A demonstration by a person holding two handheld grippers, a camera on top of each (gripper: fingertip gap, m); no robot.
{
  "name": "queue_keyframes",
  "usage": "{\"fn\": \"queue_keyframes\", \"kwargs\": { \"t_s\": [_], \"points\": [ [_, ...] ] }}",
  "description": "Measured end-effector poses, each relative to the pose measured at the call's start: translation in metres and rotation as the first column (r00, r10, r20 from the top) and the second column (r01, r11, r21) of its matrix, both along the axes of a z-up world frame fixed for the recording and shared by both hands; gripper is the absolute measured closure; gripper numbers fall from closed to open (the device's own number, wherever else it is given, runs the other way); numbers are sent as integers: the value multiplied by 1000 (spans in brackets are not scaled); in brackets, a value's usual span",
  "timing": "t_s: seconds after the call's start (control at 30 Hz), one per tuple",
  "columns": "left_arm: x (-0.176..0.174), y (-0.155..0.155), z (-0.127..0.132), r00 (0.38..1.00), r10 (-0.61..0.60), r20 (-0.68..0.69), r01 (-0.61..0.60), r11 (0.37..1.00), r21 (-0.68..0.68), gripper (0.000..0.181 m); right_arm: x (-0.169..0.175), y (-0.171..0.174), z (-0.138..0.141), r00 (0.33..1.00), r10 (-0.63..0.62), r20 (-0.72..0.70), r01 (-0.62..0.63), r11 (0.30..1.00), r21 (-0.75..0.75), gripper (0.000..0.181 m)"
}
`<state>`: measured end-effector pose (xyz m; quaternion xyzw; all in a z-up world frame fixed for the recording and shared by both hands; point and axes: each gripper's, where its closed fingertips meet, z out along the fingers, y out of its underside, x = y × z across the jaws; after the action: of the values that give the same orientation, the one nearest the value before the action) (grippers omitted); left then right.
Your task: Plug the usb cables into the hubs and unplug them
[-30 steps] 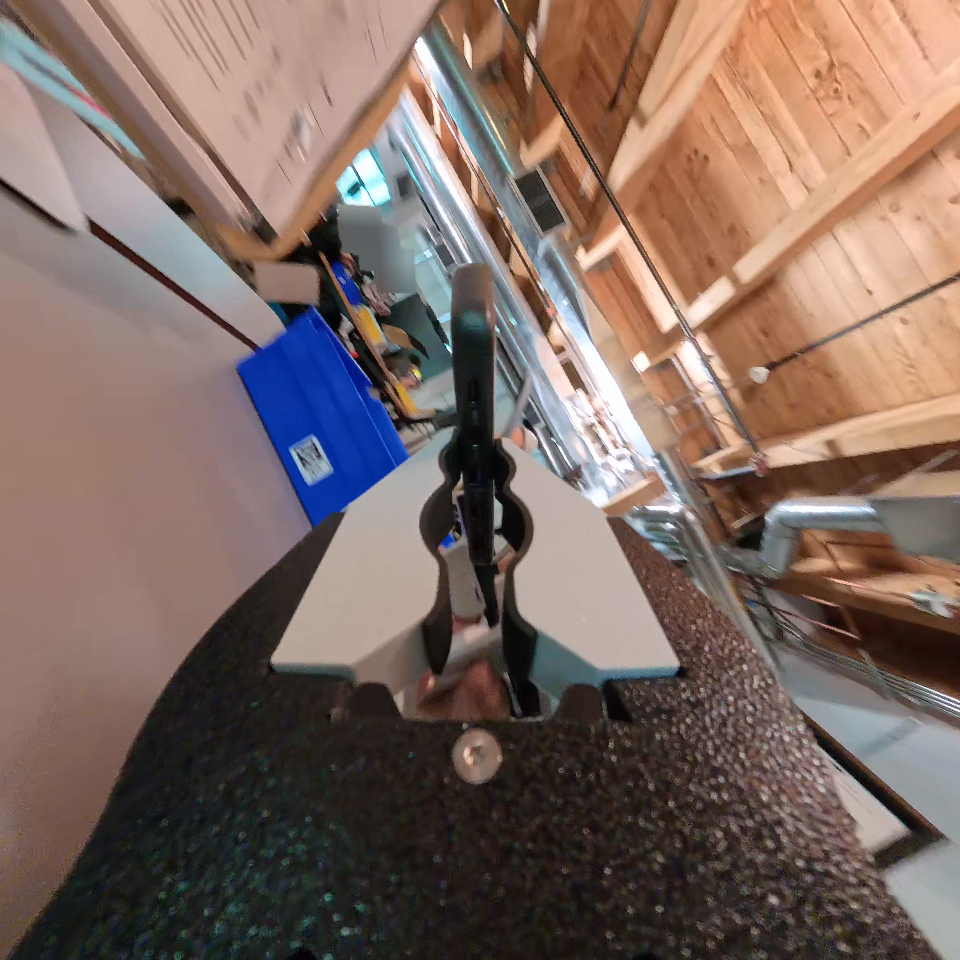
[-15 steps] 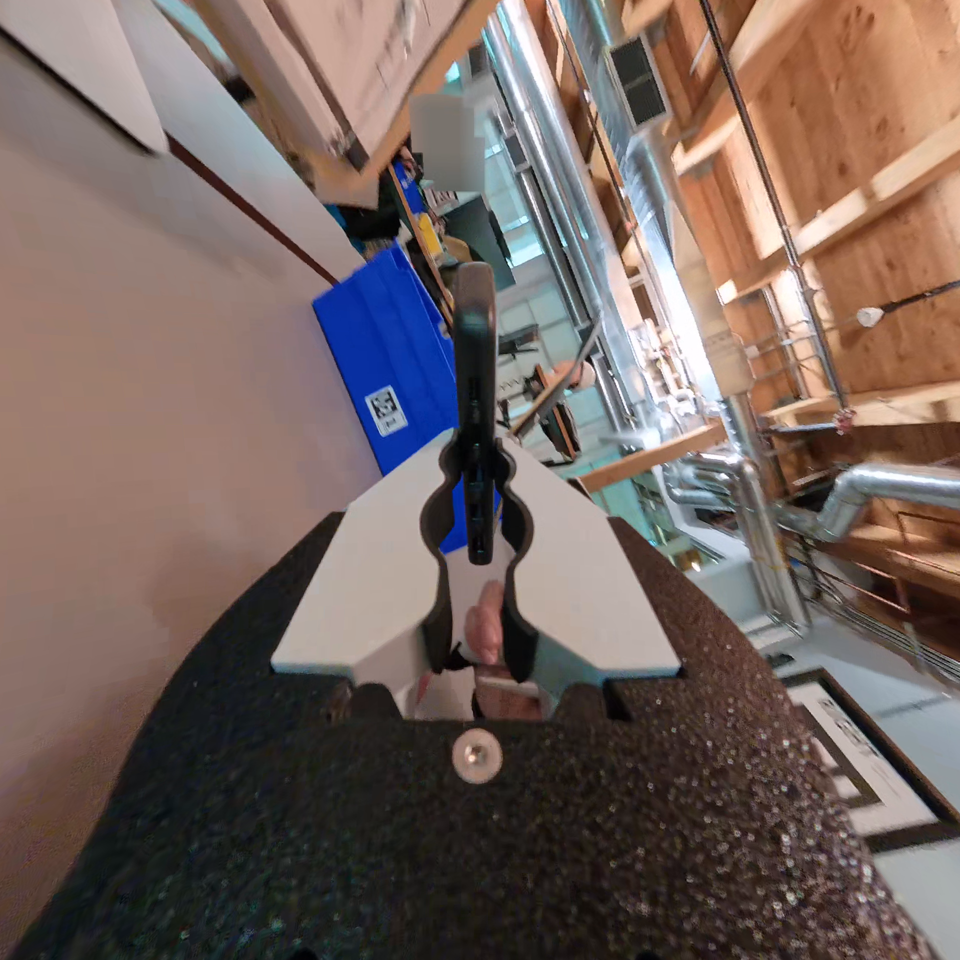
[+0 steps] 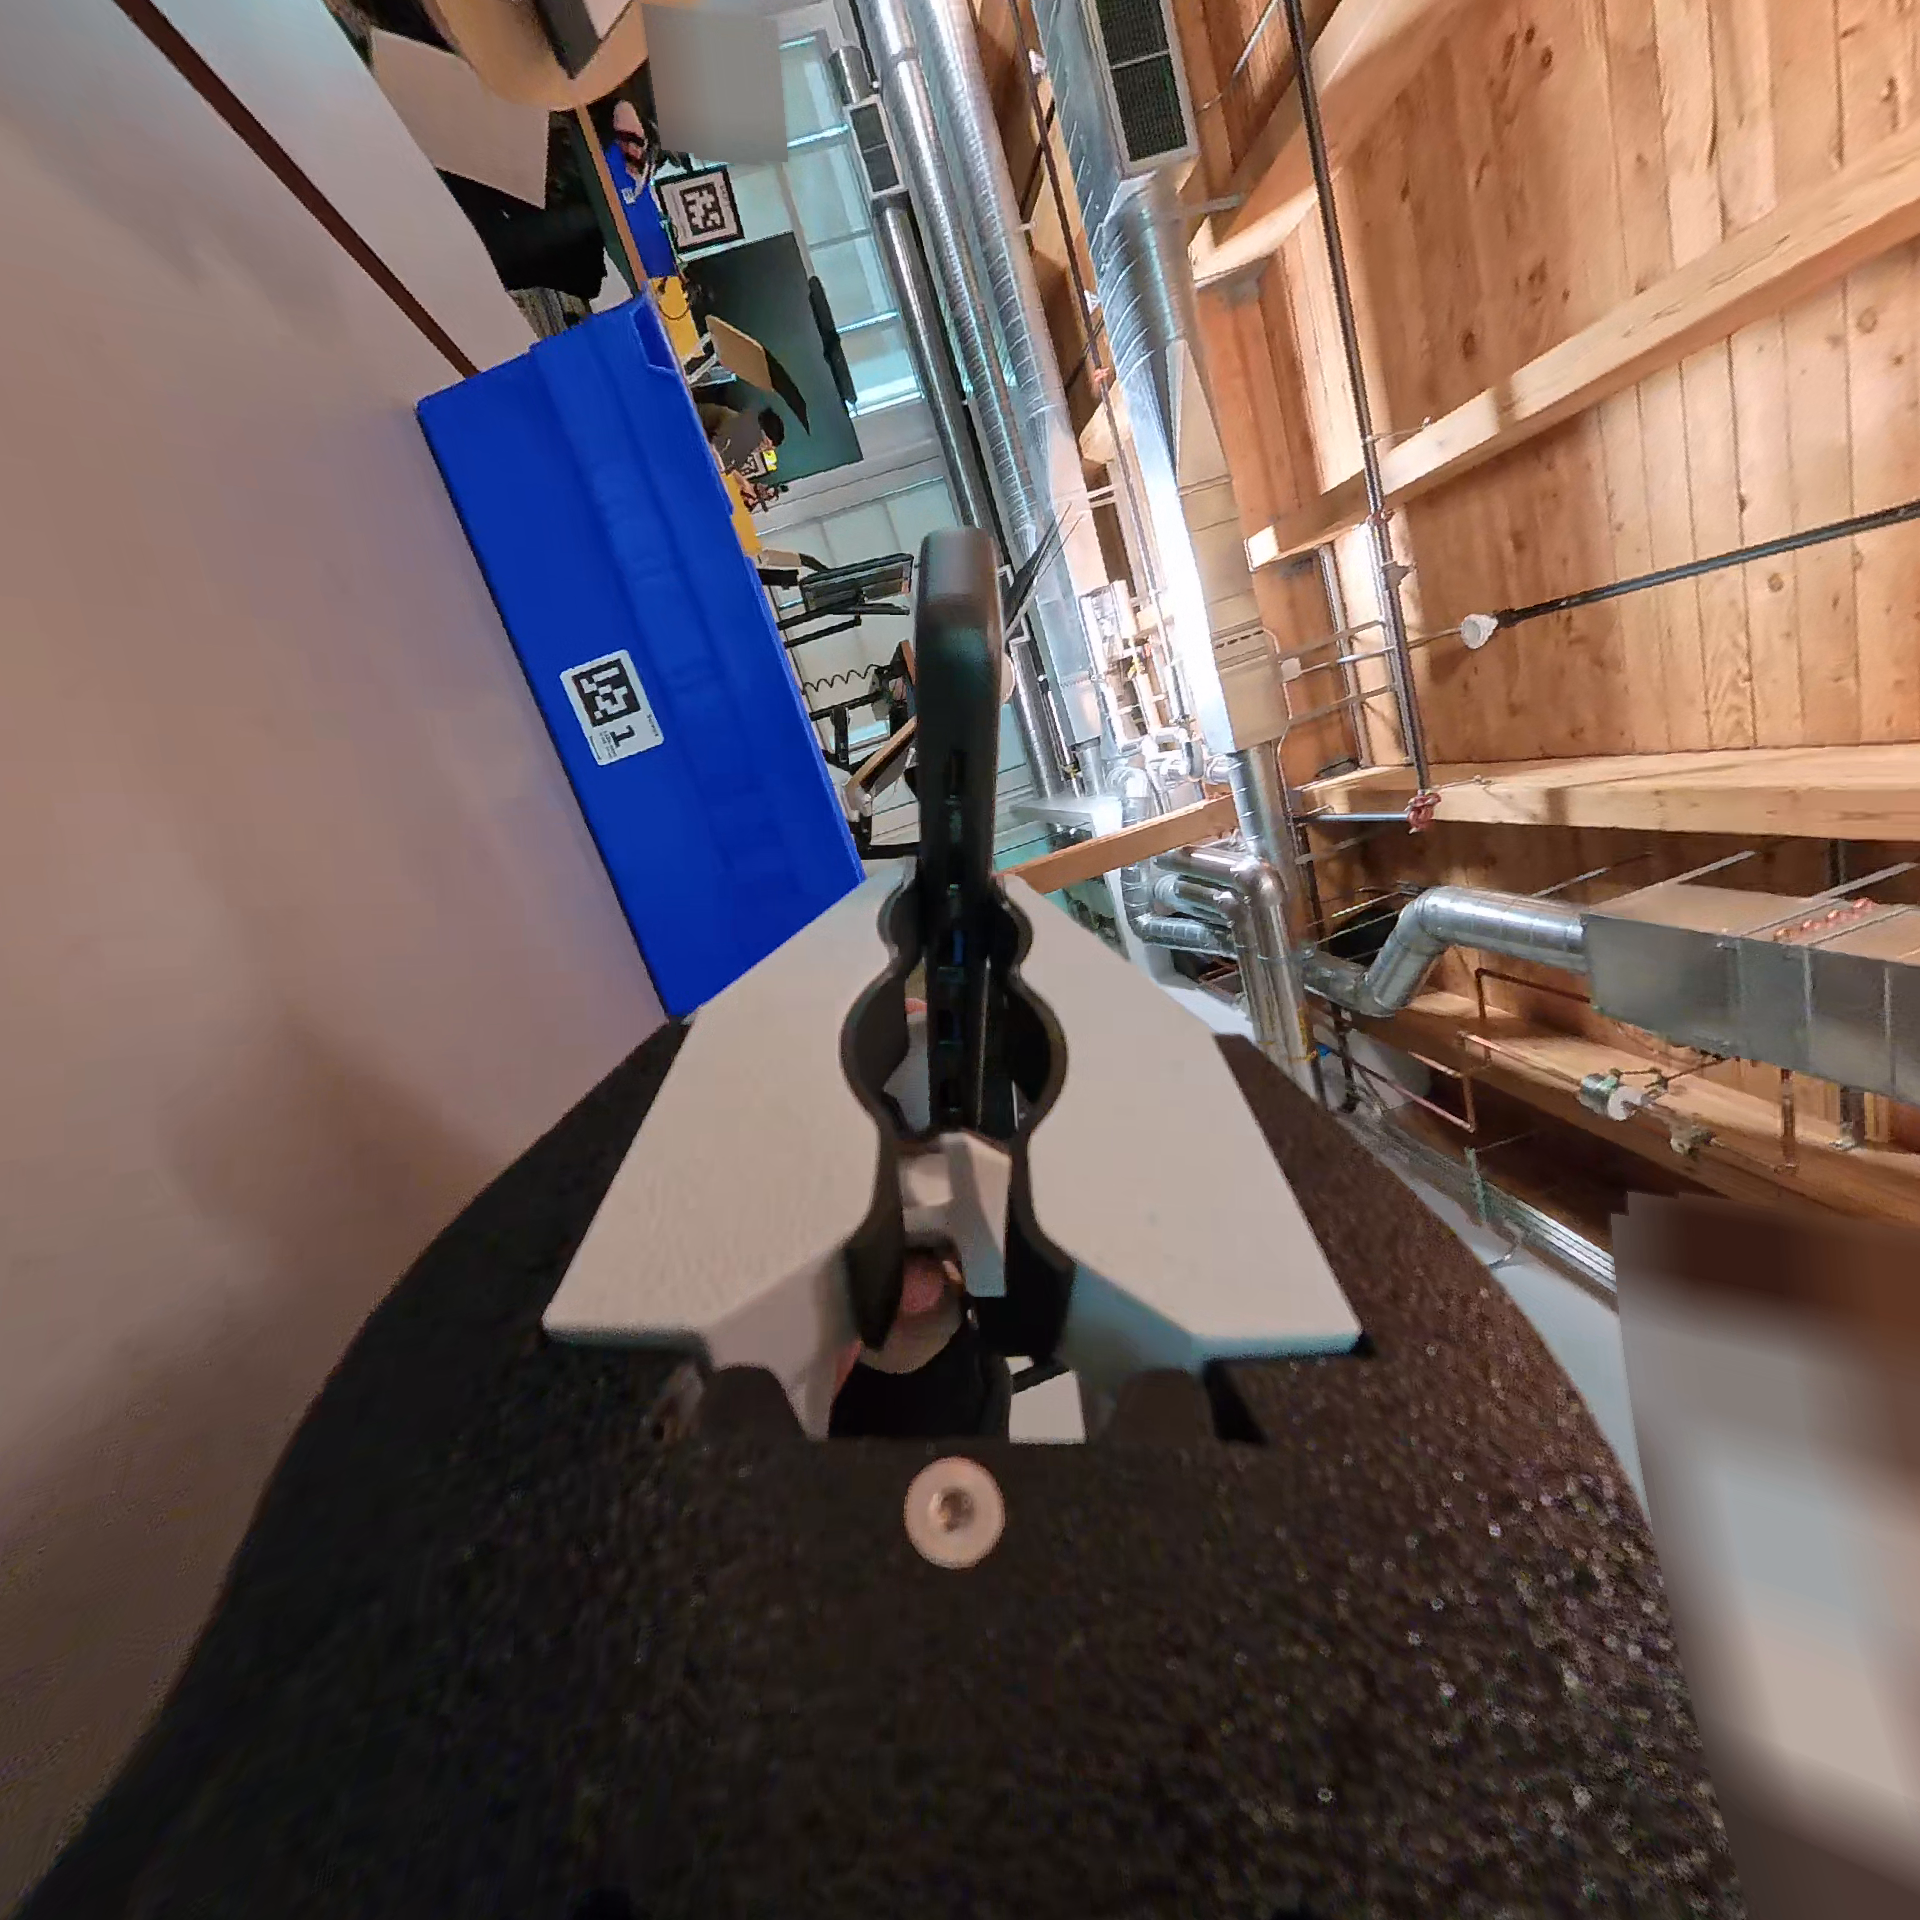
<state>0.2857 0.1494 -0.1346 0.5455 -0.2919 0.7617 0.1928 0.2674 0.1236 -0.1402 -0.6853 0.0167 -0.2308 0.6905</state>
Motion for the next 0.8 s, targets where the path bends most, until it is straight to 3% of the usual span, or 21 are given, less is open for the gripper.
{"fn": "queue_keyframes", "kwargs": {
  "t_s": [0.5, 0.8],
  "points": [
    [1, -2, -1, 999, 26, -23, -27, 998, -52, 172, 1, 4, -4, 997, 14, -69, -13, 1000, 22, 138],
    [2, -1, 1, 999, 42, -13, -43, 995, -88, 172, 3, 5, -2, 999, -12, -31, 13, 999, 34, 138]
  ]
}}
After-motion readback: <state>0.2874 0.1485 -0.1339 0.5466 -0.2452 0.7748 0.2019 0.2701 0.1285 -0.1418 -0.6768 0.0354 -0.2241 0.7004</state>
